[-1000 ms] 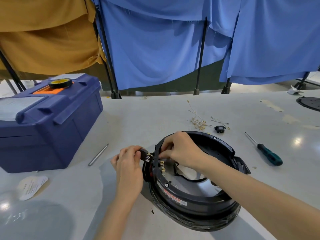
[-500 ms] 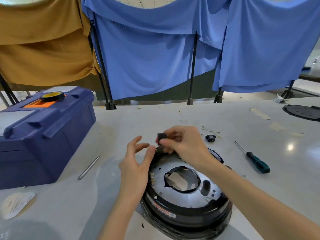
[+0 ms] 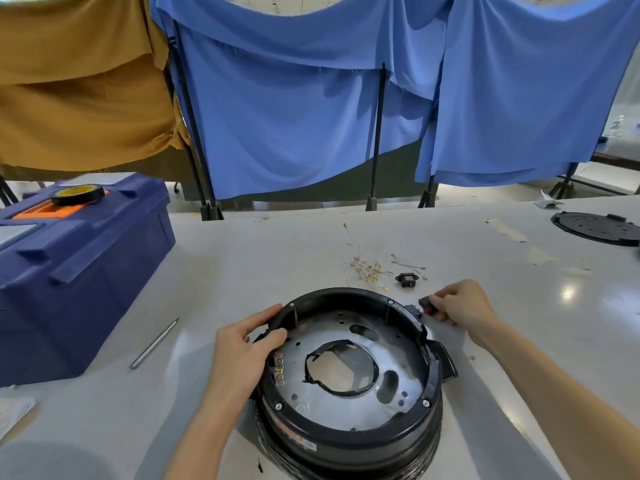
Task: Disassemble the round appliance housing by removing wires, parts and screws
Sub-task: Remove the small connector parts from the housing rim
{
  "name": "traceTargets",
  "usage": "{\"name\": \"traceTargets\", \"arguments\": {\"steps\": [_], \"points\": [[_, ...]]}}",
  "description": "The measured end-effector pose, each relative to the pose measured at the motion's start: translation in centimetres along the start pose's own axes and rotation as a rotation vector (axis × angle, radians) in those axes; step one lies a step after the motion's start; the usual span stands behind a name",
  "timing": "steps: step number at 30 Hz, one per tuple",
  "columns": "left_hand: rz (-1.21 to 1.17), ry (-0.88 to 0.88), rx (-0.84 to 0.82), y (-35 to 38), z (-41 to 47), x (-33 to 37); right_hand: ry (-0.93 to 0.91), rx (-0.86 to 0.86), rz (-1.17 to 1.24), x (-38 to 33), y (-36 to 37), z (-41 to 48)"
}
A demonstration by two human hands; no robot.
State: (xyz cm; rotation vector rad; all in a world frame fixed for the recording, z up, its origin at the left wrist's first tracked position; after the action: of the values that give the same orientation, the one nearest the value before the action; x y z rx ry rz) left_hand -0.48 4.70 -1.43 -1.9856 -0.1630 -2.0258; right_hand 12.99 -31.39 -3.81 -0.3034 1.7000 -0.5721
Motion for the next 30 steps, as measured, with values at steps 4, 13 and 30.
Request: {"name": "traceTargets", "arguments": {"steps": [4, 13, 30], "points": [[-0.022, 0.002, 0.009, 0.1, 0.2, -0.3, 0.015, 0.027, -0.026, 0.0, 0.1, 0.1], [-0.108, 0.045, 0.010, -0.1, 0.1, -0.3, -0.037, 0.115, -0.092, -1.2, -0.3, -1.0], [0.077, 0.161, -0.160, -3.7, -2.3, -0.7, -0.688, -0.634, -0.239, -14.8, 13.2, -16.5]]}}
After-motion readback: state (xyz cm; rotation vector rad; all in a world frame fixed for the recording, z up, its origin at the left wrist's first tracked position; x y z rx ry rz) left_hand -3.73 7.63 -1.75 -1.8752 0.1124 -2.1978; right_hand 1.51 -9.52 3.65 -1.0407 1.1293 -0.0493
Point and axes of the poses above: each hand's wrist, its own z-axis towards the middle knuckle, its own y-axis out of the palm, x = y × z, the point moved 9 cm from there along z, towards the middle knuckle, and after that the axes turned 4 degrees about -x, right-handed, at the moved point
